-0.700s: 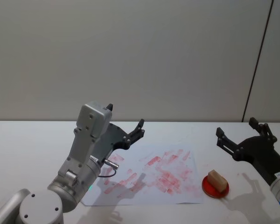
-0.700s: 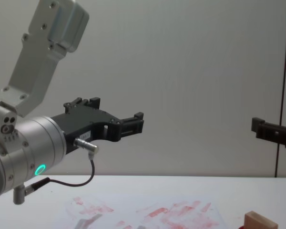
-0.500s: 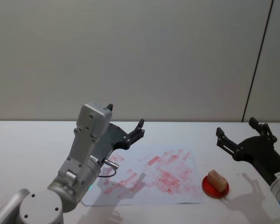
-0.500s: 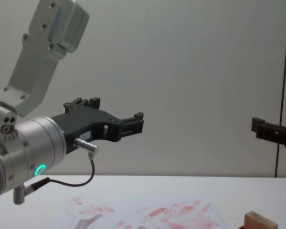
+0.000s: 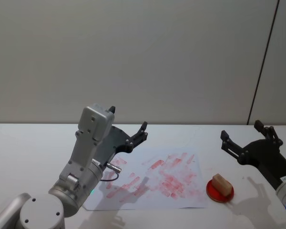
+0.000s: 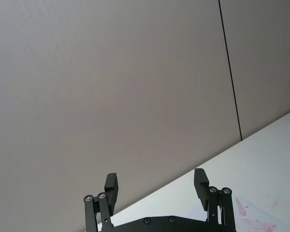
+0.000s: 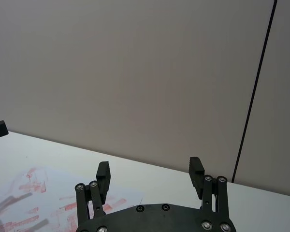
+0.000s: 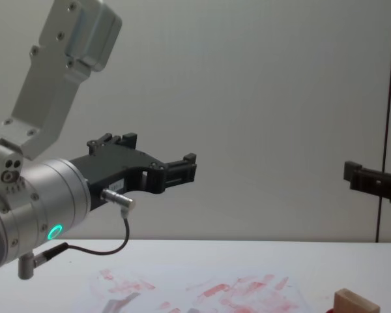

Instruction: Use the one hand to pick up the stamp and affix it onto the A4 paper.

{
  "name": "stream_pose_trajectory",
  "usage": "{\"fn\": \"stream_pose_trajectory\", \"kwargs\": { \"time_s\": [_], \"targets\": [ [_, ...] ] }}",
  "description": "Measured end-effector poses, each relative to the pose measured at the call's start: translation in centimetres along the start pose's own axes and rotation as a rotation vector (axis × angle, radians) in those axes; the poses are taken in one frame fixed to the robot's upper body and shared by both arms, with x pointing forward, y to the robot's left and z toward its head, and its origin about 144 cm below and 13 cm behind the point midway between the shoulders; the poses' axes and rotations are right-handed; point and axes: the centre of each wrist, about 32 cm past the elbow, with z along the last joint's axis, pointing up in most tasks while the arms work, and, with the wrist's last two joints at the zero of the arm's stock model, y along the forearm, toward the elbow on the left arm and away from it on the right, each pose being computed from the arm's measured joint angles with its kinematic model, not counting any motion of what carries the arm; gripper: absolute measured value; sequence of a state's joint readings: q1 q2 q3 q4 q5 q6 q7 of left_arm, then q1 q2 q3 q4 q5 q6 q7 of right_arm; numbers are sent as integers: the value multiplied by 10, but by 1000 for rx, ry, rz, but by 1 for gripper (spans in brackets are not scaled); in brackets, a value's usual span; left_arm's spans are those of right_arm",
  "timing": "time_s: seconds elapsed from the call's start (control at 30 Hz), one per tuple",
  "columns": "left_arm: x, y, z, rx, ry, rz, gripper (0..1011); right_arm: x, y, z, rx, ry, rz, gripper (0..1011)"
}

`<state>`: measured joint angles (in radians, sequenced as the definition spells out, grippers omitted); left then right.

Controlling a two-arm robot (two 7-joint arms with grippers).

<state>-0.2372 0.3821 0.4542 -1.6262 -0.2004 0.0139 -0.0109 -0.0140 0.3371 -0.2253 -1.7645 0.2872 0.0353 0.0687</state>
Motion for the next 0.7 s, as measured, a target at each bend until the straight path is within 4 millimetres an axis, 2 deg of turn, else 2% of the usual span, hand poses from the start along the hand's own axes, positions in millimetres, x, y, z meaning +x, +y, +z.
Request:
{"fn": "stream_pose_trajectory", "kwargs": {
  "time_s": [0.7],
  "targets": [
    [0, 0, 0, 0, 0, 0, 1003, 14, 2, -18, -136, -24, 80, 1001]
  ]
}}
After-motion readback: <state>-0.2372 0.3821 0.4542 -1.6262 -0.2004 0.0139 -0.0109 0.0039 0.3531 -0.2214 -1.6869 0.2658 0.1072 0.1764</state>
